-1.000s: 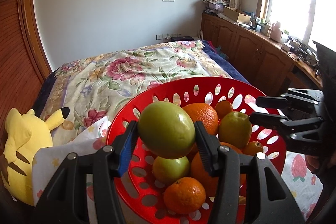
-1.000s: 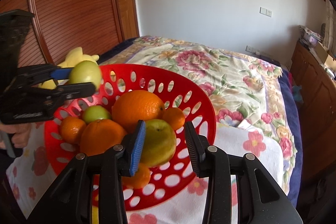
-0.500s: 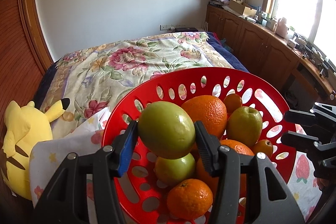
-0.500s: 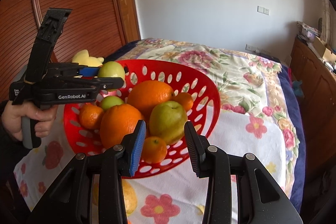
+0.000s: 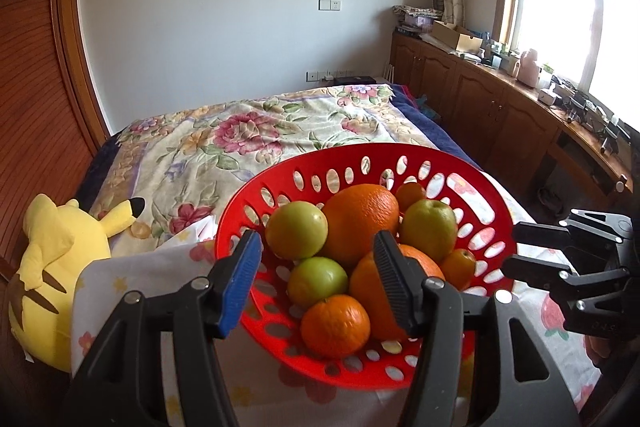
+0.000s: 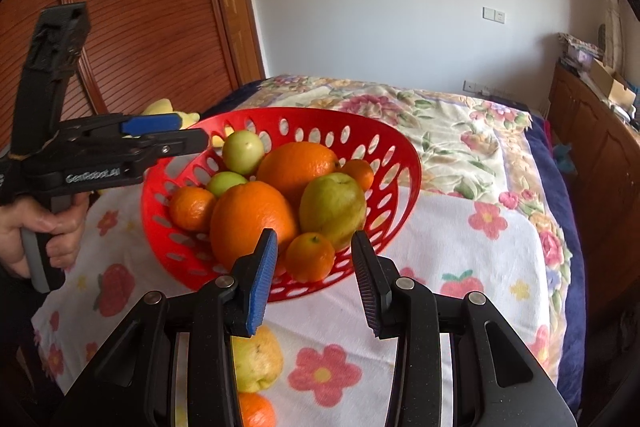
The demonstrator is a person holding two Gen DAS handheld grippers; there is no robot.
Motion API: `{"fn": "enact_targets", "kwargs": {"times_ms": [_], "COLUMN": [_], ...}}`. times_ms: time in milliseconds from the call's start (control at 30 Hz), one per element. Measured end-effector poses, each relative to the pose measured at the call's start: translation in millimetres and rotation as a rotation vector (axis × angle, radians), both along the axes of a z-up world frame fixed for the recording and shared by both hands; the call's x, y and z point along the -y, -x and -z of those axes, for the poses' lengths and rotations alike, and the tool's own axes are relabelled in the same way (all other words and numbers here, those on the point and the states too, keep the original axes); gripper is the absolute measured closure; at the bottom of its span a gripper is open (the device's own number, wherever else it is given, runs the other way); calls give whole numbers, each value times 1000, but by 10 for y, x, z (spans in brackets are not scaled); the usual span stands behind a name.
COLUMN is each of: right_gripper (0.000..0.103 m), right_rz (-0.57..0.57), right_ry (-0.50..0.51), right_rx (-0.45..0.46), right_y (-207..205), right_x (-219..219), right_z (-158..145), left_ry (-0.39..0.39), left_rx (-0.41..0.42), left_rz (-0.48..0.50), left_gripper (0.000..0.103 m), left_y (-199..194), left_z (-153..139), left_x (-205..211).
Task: Organize fruits
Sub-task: 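Open right tool to drop the small orange while left tool releases the lime, then move right tool onto a mandarin while left tool approaches a yellow pear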
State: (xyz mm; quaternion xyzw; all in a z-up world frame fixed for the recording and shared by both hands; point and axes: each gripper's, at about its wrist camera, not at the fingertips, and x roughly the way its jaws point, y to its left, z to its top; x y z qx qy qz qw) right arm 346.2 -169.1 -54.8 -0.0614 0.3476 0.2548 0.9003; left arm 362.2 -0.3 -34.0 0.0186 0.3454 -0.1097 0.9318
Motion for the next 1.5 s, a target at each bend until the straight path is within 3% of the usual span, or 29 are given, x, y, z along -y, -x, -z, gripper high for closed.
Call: {"fn": "enact_targets", "kwargs": {"times_ms": [400, 833, 1033, 1200, 1500], "right_gripper": [57, 54, 53, 51, 51], "right_rz": [23, 40, 41, 45, 45], "right_ry": [-23, 2, 7, 14, 28], "right_rx": [8, -59, -79, -93, -121], "right_y": [547, 947, 1029, 1035, 1021], "right_x": [47, 66, 45, 26, -36], "right_z": [-44, 292, 424, 509, 678], "left_ry": [-8, -7, 39, -13, -8], "left_rx": [44, -12, -29, -34, -60], "left_rz": [54, 66, 78, 70, 74], "left_gripper": [39, 39, 39, 39, 39], "left_y": [696, 1051, 1172, 1240, 1284], "left_z": [-181, 207, 397, 546, 686], "left_x": [172, 231, 257, 329, 322]}}
